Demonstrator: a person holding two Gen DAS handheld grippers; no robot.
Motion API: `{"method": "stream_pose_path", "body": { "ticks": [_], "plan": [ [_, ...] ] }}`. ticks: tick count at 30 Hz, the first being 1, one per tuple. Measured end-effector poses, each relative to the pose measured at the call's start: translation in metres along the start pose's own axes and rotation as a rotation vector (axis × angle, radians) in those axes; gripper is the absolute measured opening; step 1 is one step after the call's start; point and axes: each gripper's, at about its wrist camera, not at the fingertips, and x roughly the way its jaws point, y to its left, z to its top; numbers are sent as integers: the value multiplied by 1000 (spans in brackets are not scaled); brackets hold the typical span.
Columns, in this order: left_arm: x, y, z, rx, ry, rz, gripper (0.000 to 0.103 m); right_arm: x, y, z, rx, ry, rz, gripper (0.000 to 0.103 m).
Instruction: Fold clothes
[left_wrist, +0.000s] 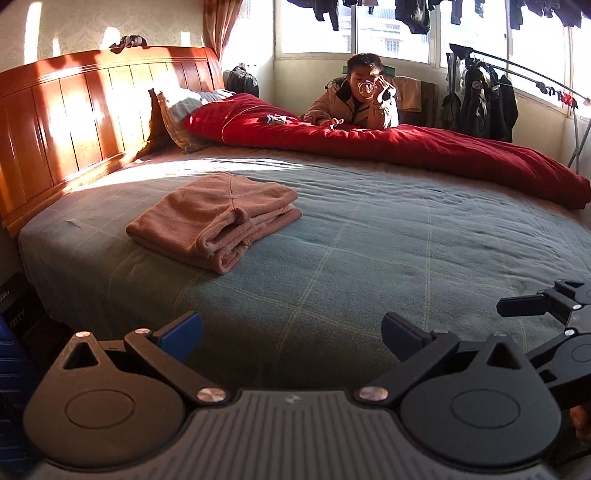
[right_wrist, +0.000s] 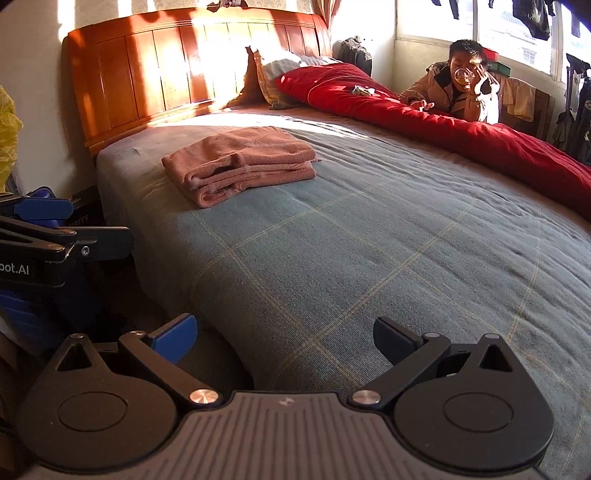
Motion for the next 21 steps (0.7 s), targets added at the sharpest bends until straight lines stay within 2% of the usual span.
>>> {"method": "stream_pose_path", "body": {
  "ticks": [3,21],
  "plan": [
    [0,0,-3,-23,11,-10,102,-5,2,-5,-5,-9,-1,103],
    [-7,-11,-14,-26,70,65,102,-19,10,-11,-22,-56,-18,103]
  ]
}}
